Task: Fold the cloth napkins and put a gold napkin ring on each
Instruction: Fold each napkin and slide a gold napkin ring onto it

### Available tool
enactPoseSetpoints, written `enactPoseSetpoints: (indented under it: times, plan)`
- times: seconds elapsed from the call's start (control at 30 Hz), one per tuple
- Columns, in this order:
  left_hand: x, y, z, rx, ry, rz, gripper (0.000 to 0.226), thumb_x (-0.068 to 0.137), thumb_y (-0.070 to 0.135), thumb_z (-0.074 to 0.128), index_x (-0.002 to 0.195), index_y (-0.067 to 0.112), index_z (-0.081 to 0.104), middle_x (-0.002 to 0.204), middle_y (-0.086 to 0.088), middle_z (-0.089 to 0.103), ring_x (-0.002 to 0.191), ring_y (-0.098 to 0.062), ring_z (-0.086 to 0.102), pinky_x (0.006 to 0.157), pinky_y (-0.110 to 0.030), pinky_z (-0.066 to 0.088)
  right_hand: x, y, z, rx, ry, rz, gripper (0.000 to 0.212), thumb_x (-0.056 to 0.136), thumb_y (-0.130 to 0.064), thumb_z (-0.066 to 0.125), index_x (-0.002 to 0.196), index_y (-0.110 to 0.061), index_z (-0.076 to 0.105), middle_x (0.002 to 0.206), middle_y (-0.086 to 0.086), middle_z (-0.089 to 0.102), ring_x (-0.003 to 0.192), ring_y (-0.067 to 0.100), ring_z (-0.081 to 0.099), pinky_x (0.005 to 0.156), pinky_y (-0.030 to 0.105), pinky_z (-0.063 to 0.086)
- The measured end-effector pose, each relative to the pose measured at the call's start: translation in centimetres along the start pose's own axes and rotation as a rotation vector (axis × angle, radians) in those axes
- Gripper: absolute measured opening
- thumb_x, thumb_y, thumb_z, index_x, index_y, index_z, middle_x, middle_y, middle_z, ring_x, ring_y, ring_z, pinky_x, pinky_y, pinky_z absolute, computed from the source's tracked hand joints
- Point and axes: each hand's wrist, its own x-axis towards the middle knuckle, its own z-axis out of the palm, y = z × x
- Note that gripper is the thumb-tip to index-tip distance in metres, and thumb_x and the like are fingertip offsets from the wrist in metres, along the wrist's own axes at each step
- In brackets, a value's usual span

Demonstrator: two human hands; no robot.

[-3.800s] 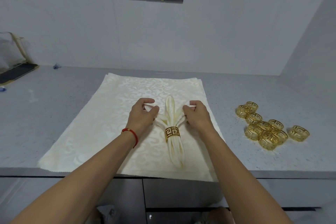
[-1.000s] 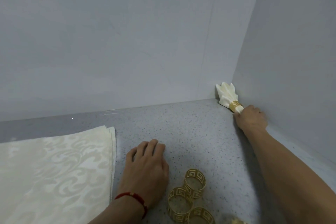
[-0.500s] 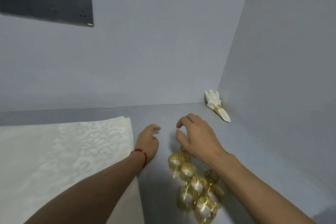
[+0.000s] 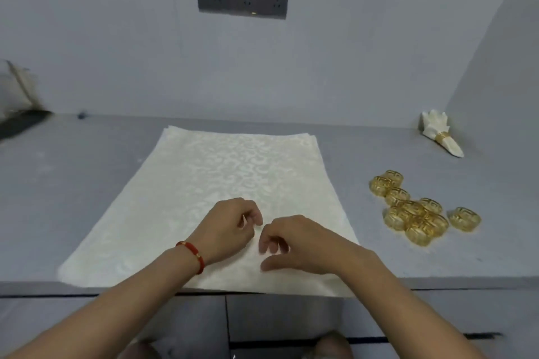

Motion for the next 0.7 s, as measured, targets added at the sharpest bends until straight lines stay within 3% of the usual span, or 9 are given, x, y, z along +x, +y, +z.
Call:
enactPoseSetpoints:
  times: [0.07, 0.17, 0.23, 0.4, 0.53, 0.63, 0.7]
  plan:
    - [-2.6, -1.1, -0.5, 0.074, -0.07, 0.062, 0.008, 0.087, 0.03, 0.064, 0.092, 0.036, 0.066, 0.095, 0.016, 0.064, 0.087, -0.003, 0.054, 0.079, -0.021, 0.044, 0.0, -0.5, 1.1, 0.012, -0.024, 0.024, 0.032, 0.086, -0.05, 0.078, 0.109, -0.032, 0.065, 0.097, -0.013, 0.058, 0.084, 0.007, 0.054, 0.076, 0.025, 0.048]
    - [-4.4, -2.6, -0.2, 0.109, -0.154, 0.133, 0.029, 0.079, 0.063, 0.056, 0.098, 0.042, 0.065, 0.102, 0.021, 0.058, 0.096, -0.002, 0.051, 0.088, -0.029, 0.045, -0.1, -0.6, 1.7, 0.041, -0.009, 0.041, 0.031, 0.083, -0.051, 0.08, 0.104, -0.034, 0.063, 0.094, -0.013, 0.054, 0.081, 0.005, 0.051, 0.07, 0.02, 0.042]
    - [-4.5, -3.2, 0.0, 0.156, -0.178, 0.18, 0.034, 0.077, 0.07, 0.054, 0.1, 0.046, 0.062, 0.107, 0.024, 0.053, 0.1, -0.002, 0.048, 0.093, -0.032, 0.043, -0.2, -0.5, 1.7, 0.057, -0.005, 0.046, 0.027, 0.084, -0.049, 0.08, 0.098, -0.033, 0.065, 0.092, -0.011, 0.055, 0.079, 0.005, 0.051, 0.07, 0.02, 0.042]
    - [-4.4, -3.5, -0.4, 0.174, -0.205, 0.236, 0.032, 0.075, 0.07, 0.061, 0.096, 0.045, 0.057, 0.109, 0.024, 0.052, 0.102, -0.002, 0.045, 0.093, -0.027, 0.041, 0.2, -0.2, 1.9, 0.161, 0.011, 0.058, 0.016, 0.087, -0.044, 0.078, 0.09, -0.03, 0.07, 0.086, -0.011, 0.06, 0.076, 0.001, 0.052, 0.071, 0.019, 0.044]
    - [-4.2, -3.9, -0.8, 0.159, -0.231, 0.229, 0.017, 0.086, 0.056, 0.062, 0.096, 0.042, 0.062, 0.113, 0.023, 0.057, 0.103, -0.001, 0.048, 0.091, -0.02, 0.04, 0.3, 0.0, 1.4, 0.236, 0.004, 0.078, 0.014, 0.093, -0.04, 0.072, 0.086, -0.028, 0.073, 0.075, -0.019, 0.063, 0.069, 0.0, 0.054, 0.067, 0.018, 0.043]
    - [-3.6, -3.6, -1.4, 0.117, -0.191, 0.158, 0.016, 0.099, 0.037, 0.058, 0.103, 0.028, 0.07, 0.108, 0.017, 0.066, 0.096, 0.001, 0.055, 0.081, -0.014, 0.04, 0.5, -0.5, 1.1, 0.232, 0.078, 0.112, 0.027, 0.095, -0.054, 0.063, 0.086, -0.029, 0.07, 0.081, -0.011, 0.066, 0.07, 0.006, 0.056, 0.071, 0.028, 0.047]
    - [-3.2, -3.5, -1.7, 0.091, -0.172, 0.11, 0.017, 0.101, 0.036, 0.055, 0.1, 0.027, 0.069, 0.098, 0.013, 0.068, 0.089, -0.002, 0.058, 0.078, -0.019, 0.045, 0.4, -1.0, 0.9, 0.132, 0.068, 0.182, 0.036, 0.087, -0.068, 0.061, 0.09, -0.033, 0.065, 0.087, -0.014, 0.065, 0.077, 0.005, 0.057, 0.07, 0.028, 0.046]
